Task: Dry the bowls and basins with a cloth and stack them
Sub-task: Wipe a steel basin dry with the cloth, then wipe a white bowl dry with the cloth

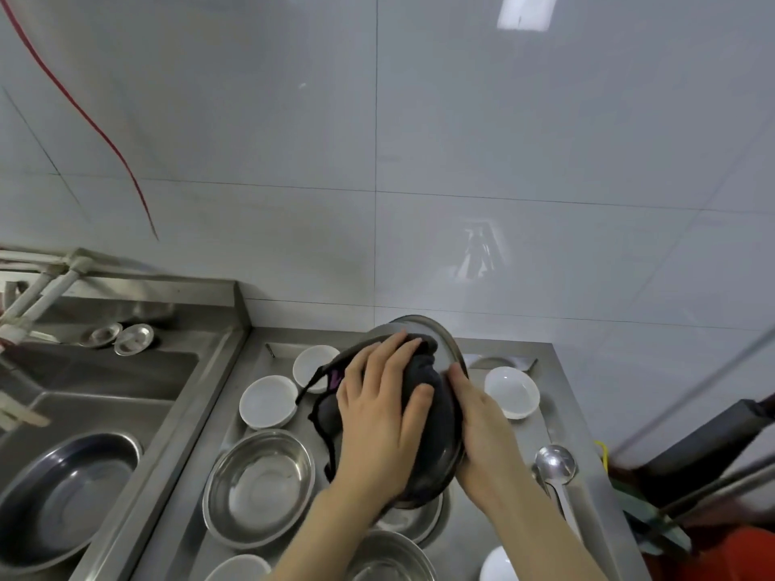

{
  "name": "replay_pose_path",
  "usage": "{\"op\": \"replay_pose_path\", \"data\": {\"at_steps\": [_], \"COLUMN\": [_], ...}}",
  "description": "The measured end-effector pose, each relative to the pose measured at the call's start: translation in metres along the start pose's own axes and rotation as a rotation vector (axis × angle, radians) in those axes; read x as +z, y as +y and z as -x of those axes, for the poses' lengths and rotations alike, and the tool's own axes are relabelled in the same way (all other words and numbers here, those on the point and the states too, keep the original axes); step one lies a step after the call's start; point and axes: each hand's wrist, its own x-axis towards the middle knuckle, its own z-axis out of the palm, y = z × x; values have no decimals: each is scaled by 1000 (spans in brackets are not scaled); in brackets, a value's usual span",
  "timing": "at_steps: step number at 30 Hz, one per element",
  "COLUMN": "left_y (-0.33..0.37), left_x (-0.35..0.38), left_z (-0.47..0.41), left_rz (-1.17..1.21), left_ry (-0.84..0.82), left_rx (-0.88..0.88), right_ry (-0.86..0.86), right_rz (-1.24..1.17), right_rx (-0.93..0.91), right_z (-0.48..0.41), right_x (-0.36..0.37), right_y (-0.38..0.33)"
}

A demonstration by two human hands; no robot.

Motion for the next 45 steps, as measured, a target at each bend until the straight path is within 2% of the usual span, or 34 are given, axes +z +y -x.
{"op": "replay_pose_path", "data": {"at_steps": [3,6,11,15,17,19,24,26,29,35,38,45], "left_y": [-22,-42,-35,-37,-48,-59,-102,-117,-129,-138,-140,-134], "left_x": [0,6,24,47,53,54,49,49,53,64,73,92], "left_z": [-18,-22,11,31,29,22,14,12,8,0,-2,-8], "left_rz": [137,192,175,144,229,382,621,635,643,672,637,560], "left_ry": [-21,-31,-94,-116,-136,-128,71,147,147,180,164,91], "left_rx": [-161,-283,-274,-319,-425,-575,-921,-990,-996,-1028,-1053,-1078], "right_ry": [24,83,203,295,253,133,-283,-378,-417,-500,-463,-458], "right_rz": [24,-21,-62,70,193,311,1053,1316,1558,1856,1918,1889], "right_rx": [-23,39,66,62,25,-23,-118,-157,-263,-409,-445,-254], "right_z": [2,-4,-28,-50,-59,-69,-106,-124,-148,-196,-212,-240], "right_x": [-3,-10,-21,-29,-32,-39,-67,-76,-85,-104,-108,-124], "right_y": [7,4,-5,-9,-5,4,24,43,77,131,150,166]}}
